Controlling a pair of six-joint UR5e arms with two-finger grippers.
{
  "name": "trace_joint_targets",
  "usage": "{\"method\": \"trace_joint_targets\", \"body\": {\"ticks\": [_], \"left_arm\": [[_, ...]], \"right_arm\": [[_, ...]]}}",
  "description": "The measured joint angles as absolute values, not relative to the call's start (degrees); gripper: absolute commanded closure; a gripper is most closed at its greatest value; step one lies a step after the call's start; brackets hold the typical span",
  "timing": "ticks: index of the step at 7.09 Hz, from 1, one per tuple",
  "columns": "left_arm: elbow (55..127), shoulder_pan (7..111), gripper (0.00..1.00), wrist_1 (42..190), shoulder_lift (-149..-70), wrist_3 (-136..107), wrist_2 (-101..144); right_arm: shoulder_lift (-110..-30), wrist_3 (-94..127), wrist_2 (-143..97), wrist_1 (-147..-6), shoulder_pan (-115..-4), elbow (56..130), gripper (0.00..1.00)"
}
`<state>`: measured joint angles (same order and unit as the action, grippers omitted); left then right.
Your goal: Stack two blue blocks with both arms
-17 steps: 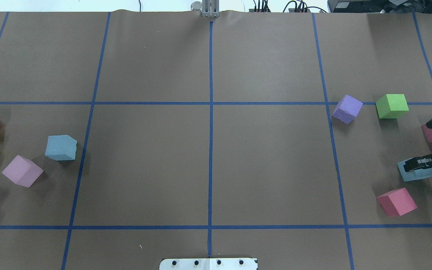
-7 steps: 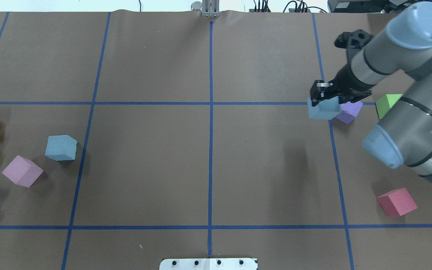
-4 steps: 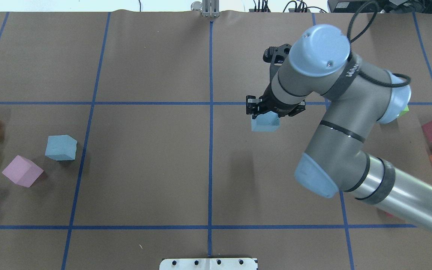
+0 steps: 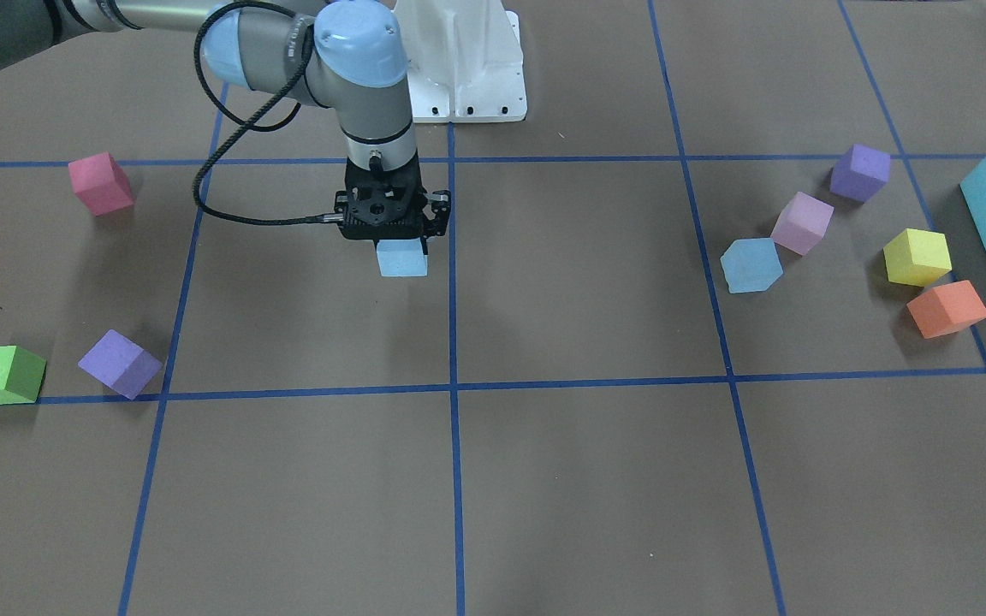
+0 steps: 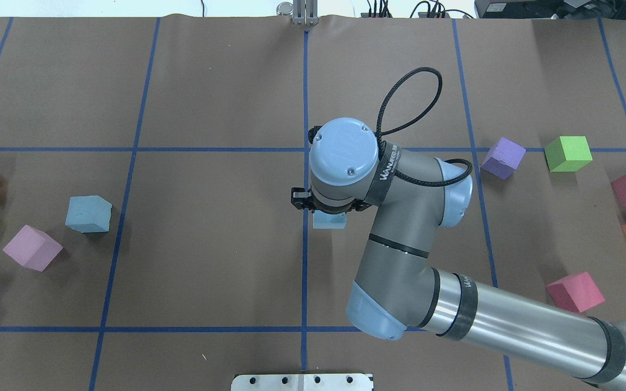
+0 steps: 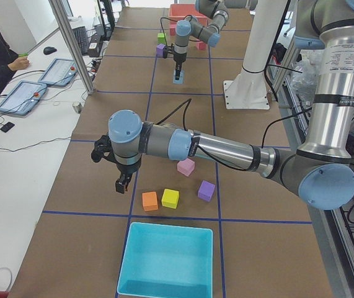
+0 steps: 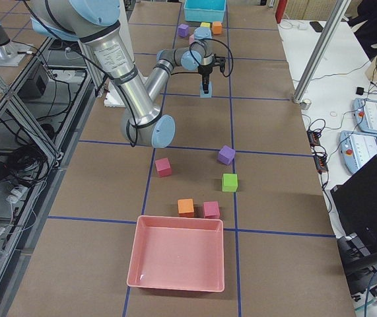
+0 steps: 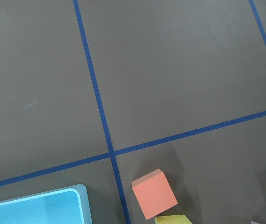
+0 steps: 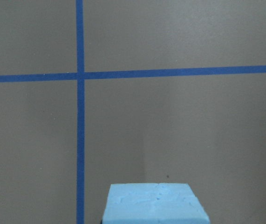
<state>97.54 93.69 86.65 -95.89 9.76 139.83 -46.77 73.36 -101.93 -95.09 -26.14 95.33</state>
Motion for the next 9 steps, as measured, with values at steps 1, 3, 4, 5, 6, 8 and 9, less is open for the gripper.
{"method": "trace_joint_targets", "body": {"ticks": [1,3,4,5,6,8,9], "left_arm": [[97.5,93.69,0.02,86.66,-95.89,9.76,139.83],[97.48,93.74,0.02,86.66,-95.83,9.76,139.83],[97.47,93.77,0.02,86.66,-95.82,9.76,139.83],[97.49,93.77,0.02,86.66,-95.8,9.76,139.83],[97.5,93.78,0.02,86.66,-95.8,9.76,139.83],[97.49,93.78,0.02,86.66,-95.8,9.76,139.83],[97.45,93.78,0.02,86.66,-95.8,9.75,139.83]], "right_arm": [[-45.22,74.36,-101.24,-94.99,-24.82,93.38,0.39],[-42.32,75.07,-100.69,-94.59,-23.98,89.83,0.39],[-41.82,75.17,-100.58,-93.14,-23.98,88.61,0.39],[-41.67,75.24,-100.46,-90.66,-24.01,86.72,0.39],[-41.64,75.24,-100.35,-88.44,-24.12,84.96,0.39],[-41.59,75.24,-100.29,-86.48,-24.53,83.43,0.1],[-41.55,75.24,-100.29,-86.29,-24.9,83.3,0.0]]}}
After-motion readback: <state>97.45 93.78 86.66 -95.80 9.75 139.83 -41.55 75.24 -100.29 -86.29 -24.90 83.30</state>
